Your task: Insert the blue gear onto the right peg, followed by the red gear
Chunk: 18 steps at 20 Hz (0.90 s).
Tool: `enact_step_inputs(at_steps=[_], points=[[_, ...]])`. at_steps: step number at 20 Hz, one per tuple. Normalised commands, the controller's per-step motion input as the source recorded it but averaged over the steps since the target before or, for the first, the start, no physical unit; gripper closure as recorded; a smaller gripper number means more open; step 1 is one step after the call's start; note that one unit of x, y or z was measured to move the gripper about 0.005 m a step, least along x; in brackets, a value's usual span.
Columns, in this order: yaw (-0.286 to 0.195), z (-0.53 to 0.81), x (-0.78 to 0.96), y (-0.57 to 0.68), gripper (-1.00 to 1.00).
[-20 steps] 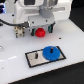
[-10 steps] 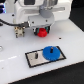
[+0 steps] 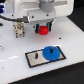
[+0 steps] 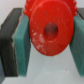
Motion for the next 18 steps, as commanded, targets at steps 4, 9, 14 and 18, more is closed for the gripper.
enact_step_inputs(at_steps=[4,9,14,18], points=[[0.000,0.37,0.61,-0.24,1.00],[0.000,0.40,0.61,-0.12,1.00],[0.000,0.40,0.63,-0.03,1.00],[0.000,0.32,0.65,-0.01,1.00]])
